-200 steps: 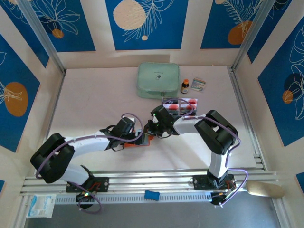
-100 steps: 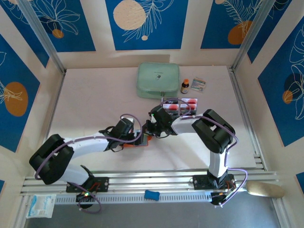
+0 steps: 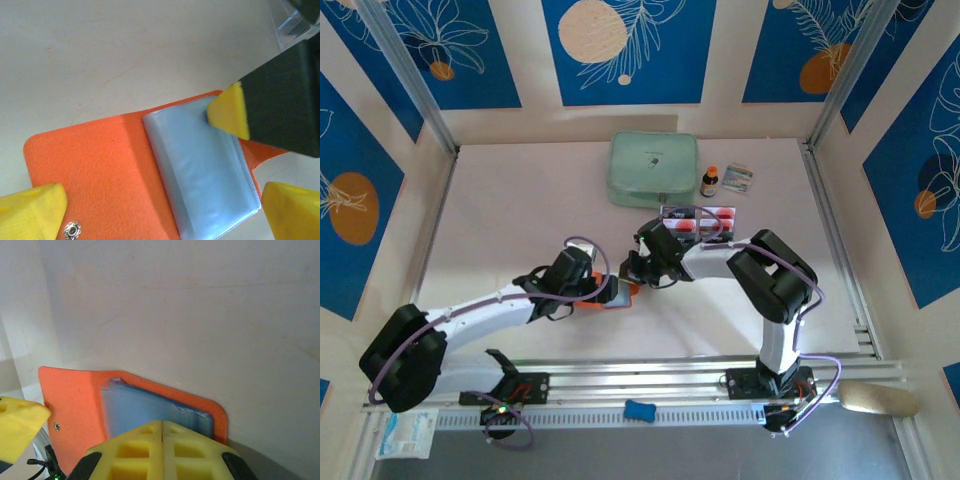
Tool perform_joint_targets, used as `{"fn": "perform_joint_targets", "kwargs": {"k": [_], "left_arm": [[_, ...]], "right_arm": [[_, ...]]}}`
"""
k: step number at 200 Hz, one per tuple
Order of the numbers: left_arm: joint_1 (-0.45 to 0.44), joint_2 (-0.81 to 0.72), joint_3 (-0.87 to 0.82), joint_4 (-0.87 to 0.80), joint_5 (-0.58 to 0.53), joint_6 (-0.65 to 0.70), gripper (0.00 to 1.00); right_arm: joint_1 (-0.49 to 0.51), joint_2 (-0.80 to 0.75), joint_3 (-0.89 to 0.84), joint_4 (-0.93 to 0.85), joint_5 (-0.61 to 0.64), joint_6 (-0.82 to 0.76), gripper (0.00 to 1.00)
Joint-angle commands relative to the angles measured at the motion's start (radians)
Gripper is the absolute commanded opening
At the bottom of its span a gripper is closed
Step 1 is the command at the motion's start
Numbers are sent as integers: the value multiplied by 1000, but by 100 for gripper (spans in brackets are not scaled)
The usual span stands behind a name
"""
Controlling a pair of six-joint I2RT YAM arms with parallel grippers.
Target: Put the credit cards into the card holder
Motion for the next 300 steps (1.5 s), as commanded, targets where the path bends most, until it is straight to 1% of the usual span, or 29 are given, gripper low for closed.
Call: {"fn": "perform_joint_targets", "kwargs": {"k": [1,31,69,161,181,214,244,260,283,300], "left_arm": [[14,3,-11,-18,-11,6,100],[18,25,-25,5,-12,5,100],[23,54,-26,20,-10,15,100],[32,82,-44,40,-9,15,100],[34,86,-49,36,-27,13,100],[36,105,-50,-11,-87,3,100],[37,94,-86,15,-87,-4,91],[38,87,-100,26,-83,-7,89],[38,75,-113,38,-78,-11,89],[38,64,-122,47,-79,-12,89]], "right_arm": [[-11,-56,40,-83,6,-53,0],[-14,-51,63,-130,16,-87,0],[-7,-18,75,-134,12,-95,0],[61,100,125,-124,1,-88,0],[66,103,127,-125,4,-84,0],[64,98,119,-122,6,-81,0],[58,86,116,-120,0,-78,0],[52,65,115,-118,-6,-77,0],[46,8,98,-115,7,-71,0],[45,-26,80,-109,20,-60,12]]}}
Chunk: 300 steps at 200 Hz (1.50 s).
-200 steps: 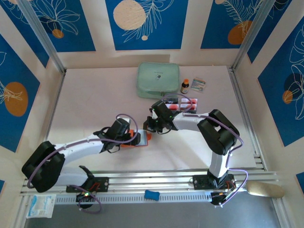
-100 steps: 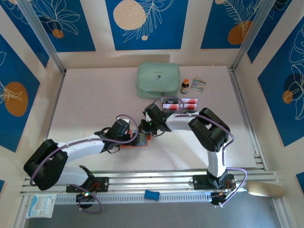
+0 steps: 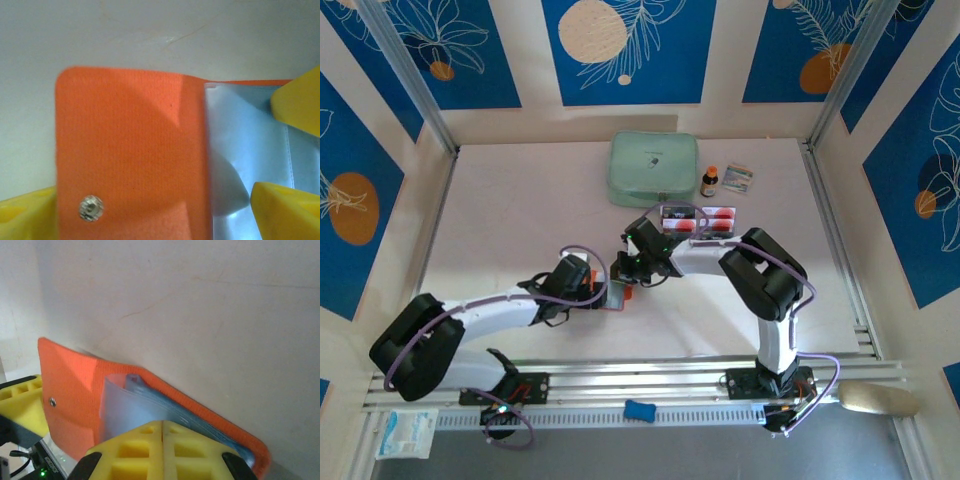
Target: Put the credit cards into the card holder
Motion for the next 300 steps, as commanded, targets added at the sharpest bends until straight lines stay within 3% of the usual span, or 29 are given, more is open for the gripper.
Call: {"fn": "perform_joint_targets", "kwargs": {"k": [1,25,122,172,234,300], "left_arm": [[12,-11,-34,-28,-8,-15,89],[12,-26,-43,-20,-9,-16,88],[17,-84,-78,-6,-18,-20,77],[19,-81,-82,8,-8,-21,71],[20,-81,-85,14,-2,-18,62],[23,-82,-87,16,0,-18,59]], "right_arm": [[-6,-76,-29,-15,8,13,13],[-3,-81,-48,7,9,35,27],[31,-11,-51,61,2,90,31],[41,-23,-58,68,14,94,48],[45,-70,-88,84,35,109,52],[60,-116,-108,98,63,117,59]]}}
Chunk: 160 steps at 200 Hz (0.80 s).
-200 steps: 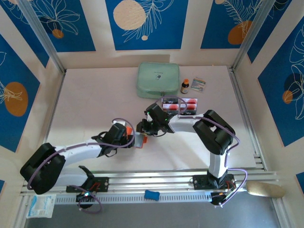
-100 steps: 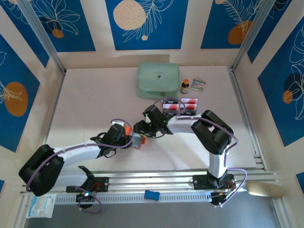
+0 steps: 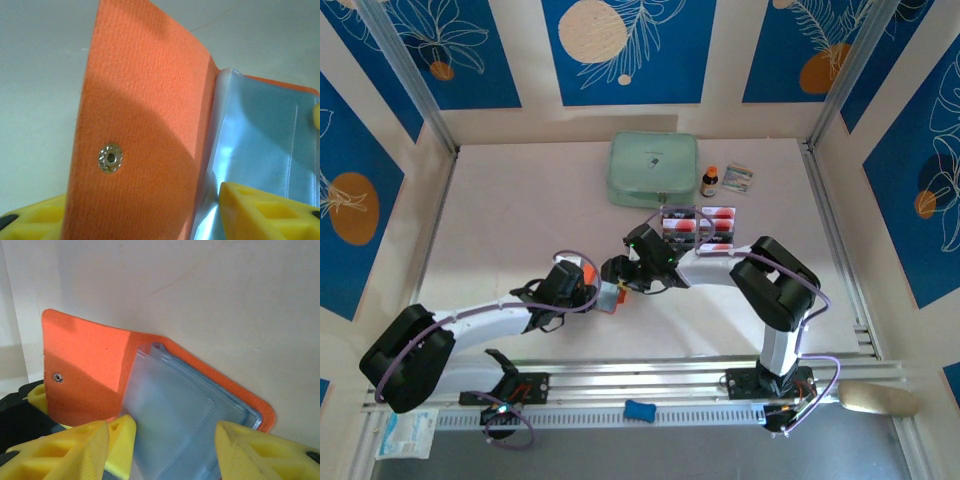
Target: Put the credit cards into the card holder
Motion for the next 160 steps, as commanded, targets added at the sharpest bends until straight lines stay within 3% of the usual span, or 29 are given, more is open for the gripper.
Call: {"fn": "perform_joint_targets", "kwargs": {"k": [1,160], "left_arm": [[14,-9,-20,-10,6,-10,59],[16,-34,-37,2,13,-16,52]], "right_arm": [[8,-26,-9,-4,15,11,59],[0,82,17,86,-55,81,54]]}}
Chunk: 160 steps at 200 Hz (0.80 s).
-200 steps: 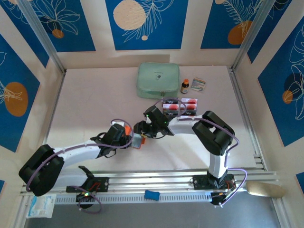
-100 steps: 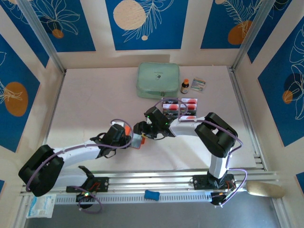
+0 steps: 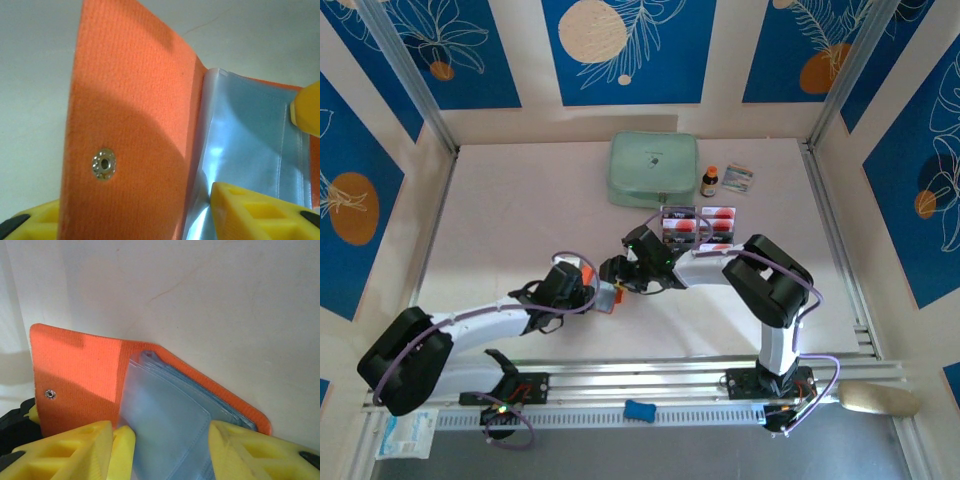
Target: Put the credit cards into the card holder
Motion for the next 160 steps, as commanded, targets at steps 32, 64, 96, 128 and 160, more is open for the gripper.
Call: {"fn": "perform_joint_targets", "kwargs": {"k": [32,64,96,128,160], "left_arm": [[14,-18,-23,-9,8,-14,52],[17,-21,-22,-8,8,-19,52],[16,-24,-22,-9,8,-20,52],[17,-32,-19,-19,3,-21,58],[19,-57,-18,-29,1,-24,54]], "right_arm": [[-7,47,32,27,-61,35,52],[-13,56,44,56,-92,49,50],[-18,56,55,63,-109,54,45],[-22,57,58,71,-118,60,42],[-30,5,36,64,-100,48,41]]}}
